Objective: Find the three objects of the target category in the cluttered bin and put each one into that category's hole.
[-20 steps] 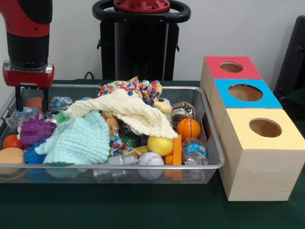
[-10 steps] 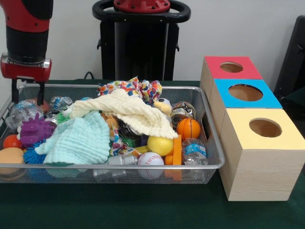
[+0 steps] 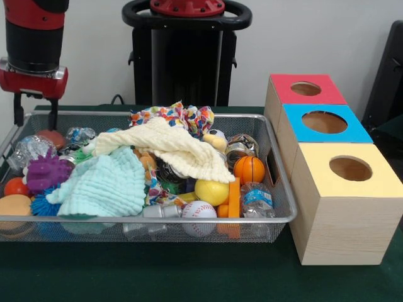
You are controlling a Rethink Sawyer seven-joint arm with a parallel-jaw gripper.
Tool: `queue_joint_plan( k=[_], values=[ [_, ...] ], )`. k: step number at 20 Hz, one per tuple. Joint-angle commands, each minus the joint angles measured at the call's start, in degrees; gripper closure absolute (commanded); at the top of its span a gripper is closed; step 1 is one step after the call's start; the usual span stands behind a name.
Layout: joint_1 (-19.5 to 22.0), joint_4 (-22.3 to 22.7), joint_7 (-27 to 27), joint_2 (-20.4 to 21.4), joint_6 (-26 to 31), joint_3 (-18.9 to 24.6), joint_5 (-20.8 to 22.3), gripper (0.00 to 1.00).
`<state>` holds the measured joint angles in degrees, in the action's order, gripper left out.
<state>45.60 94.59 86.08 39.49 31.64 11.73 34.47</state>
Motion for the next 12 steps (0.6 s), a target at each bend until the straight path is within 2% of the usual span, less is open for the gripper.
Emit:
queue_joint_plan(
  k=[1, 7, 12],
  values=[
    [-1.05, 1.79, 10.56, -0.46, 2.29, -0.98, -5.41, 0.0],
    [-1.4, 2.3, 11.97, -3.11, -2.01, -2.47, -7.7, 0.0],
    [-3.21, 2.29, 13.94, -3.92, -3.31, -4.66, -9.92, 0.0]
  ],
)
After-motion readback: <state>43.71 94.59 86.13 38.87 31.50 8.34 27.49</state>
